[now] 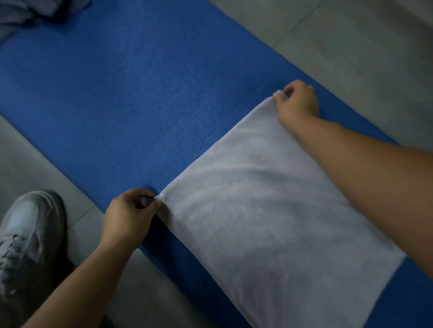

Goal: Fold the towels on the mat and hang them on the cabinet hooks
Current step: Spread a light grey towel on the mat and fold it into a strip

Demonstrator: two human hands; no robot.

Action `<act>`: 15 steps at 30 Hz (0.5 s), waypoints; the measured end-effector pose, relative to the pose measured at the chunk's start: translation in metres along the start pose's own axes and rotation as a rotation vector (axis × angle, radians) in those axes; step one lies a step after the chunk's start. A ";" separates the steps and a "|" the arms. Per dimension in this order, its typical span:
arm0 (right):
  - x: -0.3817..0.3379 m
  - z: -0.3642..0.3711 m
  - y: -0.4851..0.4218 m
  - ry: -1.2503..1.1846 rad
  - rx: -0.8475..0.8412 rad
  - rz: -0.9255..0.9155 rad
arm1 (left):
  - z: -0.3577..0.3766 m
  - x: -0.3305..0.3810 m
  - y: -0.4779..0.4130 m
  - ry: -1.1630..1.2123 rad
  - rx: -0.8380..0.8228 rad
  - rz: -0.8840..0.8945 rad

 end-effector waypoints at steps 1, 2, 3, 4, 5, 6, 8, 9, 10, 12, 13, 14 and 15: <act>-0.002 0.002 -0.008 0.023 0.001 0.017 | 0.000 0.000 0.000 0.000 -0.031 0.005; -0.004 0.002 -0.013 0.031 -0.003 0.029 | 0.000 0.000 -0.001 0.007 -0.054 0.007; -0.005 0.001 -0.018 0.032 -0.007 0.046 | 0.000 0.000 -0.002 0.020 -0.067 0.001; -0.006 0.000 -0.020 0.036 -0.011 0.071 | -0.001 -0.001 -0.002 0.041 -0.072 -0.010; -0.007 -0.002 -0.023 0.050 -0.015 0.093 | -0.002 -0.003 -0.002 0.063 -0.068 -0.024; -0.008 -0.004 -0.026 0.080 -0.020 0.104 | -0.005 -0.004 -0.001 0.090 -0.060 -0.037; -0.006 -0.014 -0.030 0.117 -0.007 0.130 | -0.007 -0.003 0.002 0.154 -0.046 -0.044; -0.008 -0.016 -0.033 0.108 -0.016 0.139 | -0.009 -0.004 0.003 0.200 -0.030 -0.054; -0.011 -0.018 -0.036 0.079 -0.039 0.142 | -0.012 -0.005 0.004 0.244 -0.012 -0.060; -0.022 -0.021 -0.039 0.016 -0.085 0.139 | -0.017 -0.006 0.005 0.323 0.046 -0.066; -0.029 -0.022 -0.039 -0.005 -0.113 0.137 | -0.019 -0.007 0.004 0.356 0.079 -0.071; -0.037 -0.023 -0.038 -0.021 -0.138 0.124 | -0.022 -0.008 0.002 0.383 0.102 -0.076; -0.046 -0.022 -0.038 -0.027 -0.162 0.102 | -0.024 -0.009 0.000 0.406 0.114 -0.080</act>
Point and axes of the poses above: each hand's wrist, its own y-axis away from the middle knuckle, its own z-axis out of the palm, x = y × z, the point moved 4 cm from there along -y, towards the middle knuckle, and after that the axes turned 15 degrees about z, right-handed, at the moved point
